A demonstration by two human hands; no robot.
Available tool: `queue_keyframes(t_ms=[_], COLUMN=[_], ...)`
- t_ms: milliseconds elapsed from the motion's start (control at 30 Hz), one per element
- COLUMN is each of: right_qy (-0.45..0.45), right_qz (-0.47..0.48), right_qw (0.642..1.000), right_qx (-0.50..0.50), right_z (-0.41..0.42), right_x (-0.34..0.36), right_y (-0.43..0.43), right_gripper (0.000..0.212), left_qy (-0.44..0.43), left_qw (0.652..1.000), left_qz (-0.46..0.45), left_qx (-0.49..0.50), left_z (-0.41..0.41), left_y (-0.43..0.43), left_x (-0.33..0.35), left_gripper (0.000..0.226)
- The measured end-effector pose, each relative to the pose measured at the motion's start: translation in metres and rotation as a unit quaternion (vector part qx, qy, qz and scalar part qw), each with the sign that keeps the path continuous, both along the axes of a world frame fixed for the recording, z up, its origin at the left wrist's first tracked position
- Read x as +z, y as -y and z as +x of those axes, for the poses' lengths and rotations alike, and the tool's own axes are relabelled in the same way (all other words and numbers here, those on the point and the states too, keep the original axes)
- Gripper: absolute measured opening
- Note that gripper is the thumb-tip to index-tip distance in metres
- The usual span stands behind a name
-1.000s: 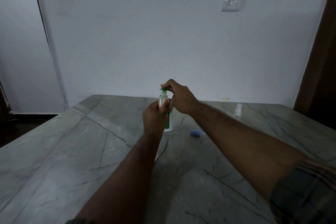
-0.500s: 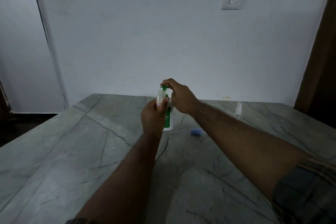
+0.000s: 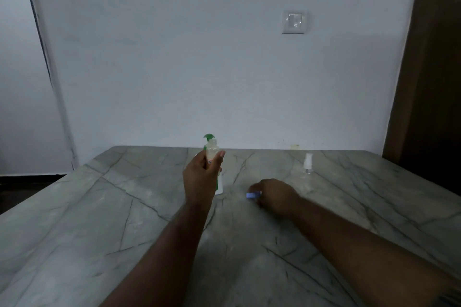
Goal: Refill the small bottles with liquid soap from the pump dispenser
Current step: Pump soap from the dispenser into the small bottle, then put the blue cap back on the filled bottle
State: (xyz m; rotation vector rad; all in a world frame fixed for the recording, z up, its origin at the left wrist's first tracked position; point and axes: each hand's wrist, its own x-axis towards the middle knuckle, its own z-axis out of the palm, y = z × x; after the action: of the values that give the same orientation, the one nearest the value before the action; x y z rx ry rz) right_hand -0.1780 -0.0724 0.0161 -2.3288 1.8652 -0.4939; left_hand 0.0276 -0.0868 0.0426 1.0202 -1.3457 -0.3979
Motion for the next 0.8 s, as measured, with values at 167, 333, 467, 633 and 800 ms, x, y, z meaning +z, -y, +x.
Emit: queue_keyframes(t_ms=[167,333,467,633,800], right_qy=[0.010,0.297,0.626,0.656,0.643], right_qz=[-0.082,-0.217,-0.151,-0.145,-0.148], right_qw=[0.996,0.928,0.763,0.723,0.733], right_qx=[-0.021,-0.064,0.055,0.159,0.168], right_z=[0.002,0.008,0.015,0.038,0.046], right_x=[0.004,0.075,0.151,0.194,0.201], right_y=[-0.005,-0.032,-0.070,-0.108,-0.123], right_gripper=[0.028,0.019,0.022,0.032,0.033], left_qy=[-0.030,-0.067,-0.067,-0.053,-0.038], left_qw=[0.998,0.991,0.987,0.984,0.984], left_qz=[0.015,0.027,0.008,-0.005,-0.019], left_qx=[-0.048,-0.110,-0.149,-0.172,-0.173], left_z=[-0.005,-0.011,-0.020,-0.034,-0.043], left_y=[-0.012,-0.031,-0.055,-0.090,-0.116], left_x=[0.002,0.007,0.019,0.028,0.038], left_gripper=[0.023,0.027,0.037,0.047,0.031])
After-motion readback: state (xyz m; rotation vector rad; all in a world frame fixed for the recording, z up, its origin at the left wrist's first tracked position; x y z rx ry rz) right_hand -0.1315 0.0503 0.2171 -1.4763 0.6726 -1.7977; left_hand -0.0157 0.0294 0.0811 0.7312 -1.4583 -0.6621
